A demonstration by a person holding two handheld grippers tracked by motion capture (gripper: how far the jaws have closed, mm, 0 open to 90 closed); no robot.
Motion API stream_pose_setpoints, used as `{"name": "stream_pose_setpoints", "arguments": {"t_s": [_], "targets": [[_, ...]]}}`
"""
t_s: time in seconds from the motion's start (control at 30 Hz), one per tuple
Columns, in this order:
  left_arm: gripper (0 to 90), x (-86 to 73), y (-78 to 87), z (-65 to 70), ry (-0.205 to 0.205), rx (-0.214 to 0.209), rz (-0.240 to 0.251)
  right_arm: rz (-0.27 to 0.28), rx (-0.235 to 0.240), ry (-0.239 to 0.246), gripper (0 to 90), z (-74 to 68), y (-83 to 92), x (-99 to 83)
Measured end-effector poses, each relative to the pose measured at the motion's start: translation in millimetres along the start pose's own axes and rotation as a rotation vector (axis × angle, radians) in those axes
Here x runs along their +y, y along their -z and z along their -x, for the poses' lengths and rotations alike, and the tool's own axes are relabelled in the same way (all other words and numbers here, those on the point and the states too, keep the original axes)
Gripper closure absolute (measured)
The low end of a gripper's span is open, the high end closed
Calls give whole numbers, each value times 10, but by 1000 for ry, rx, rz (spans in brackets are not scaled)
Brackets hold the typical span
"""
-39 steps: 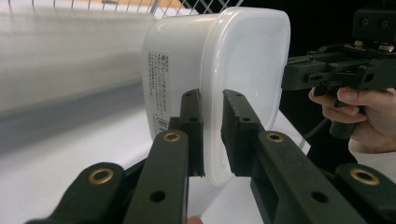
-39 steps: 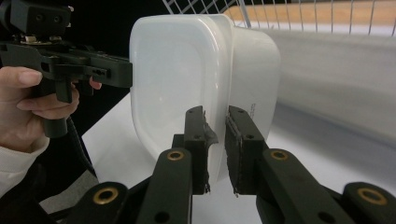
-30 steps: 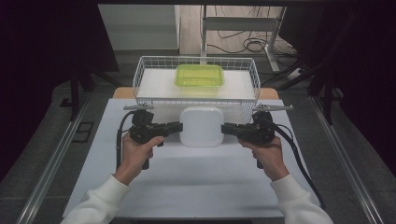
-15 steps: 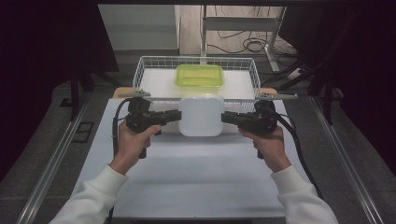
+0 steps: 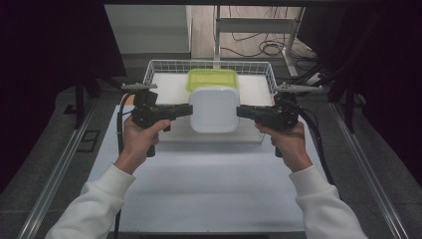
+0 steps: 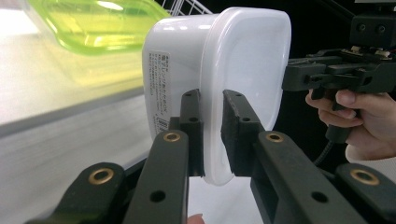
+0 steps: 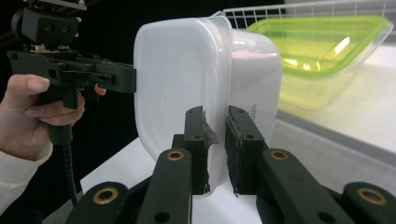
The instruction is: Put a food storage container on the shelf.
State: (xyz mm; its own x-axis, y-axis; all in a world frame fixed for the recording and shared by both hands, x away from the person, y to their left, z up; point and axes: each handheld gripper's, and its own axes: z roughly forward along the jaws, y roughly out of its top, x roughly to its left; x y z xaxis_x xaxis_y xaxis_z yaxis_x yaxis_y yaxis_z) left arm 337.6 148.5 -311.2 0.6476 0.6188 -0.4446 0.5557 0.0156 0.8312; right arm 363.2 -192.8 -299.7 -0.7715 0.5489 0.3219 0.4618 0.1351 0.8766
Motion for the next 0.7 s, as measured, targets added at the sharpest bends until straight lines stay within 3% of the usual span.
{"name": "stream_pose_setpoints", "arguments": {"t_s": [0.37,0.7], "targets": [[789,275,24,19,-25,-10,12,29,9,13,788,18,41,238],[792,553,7,-11,-25,-14,20,36,20,0,789,125,20,494]]}}
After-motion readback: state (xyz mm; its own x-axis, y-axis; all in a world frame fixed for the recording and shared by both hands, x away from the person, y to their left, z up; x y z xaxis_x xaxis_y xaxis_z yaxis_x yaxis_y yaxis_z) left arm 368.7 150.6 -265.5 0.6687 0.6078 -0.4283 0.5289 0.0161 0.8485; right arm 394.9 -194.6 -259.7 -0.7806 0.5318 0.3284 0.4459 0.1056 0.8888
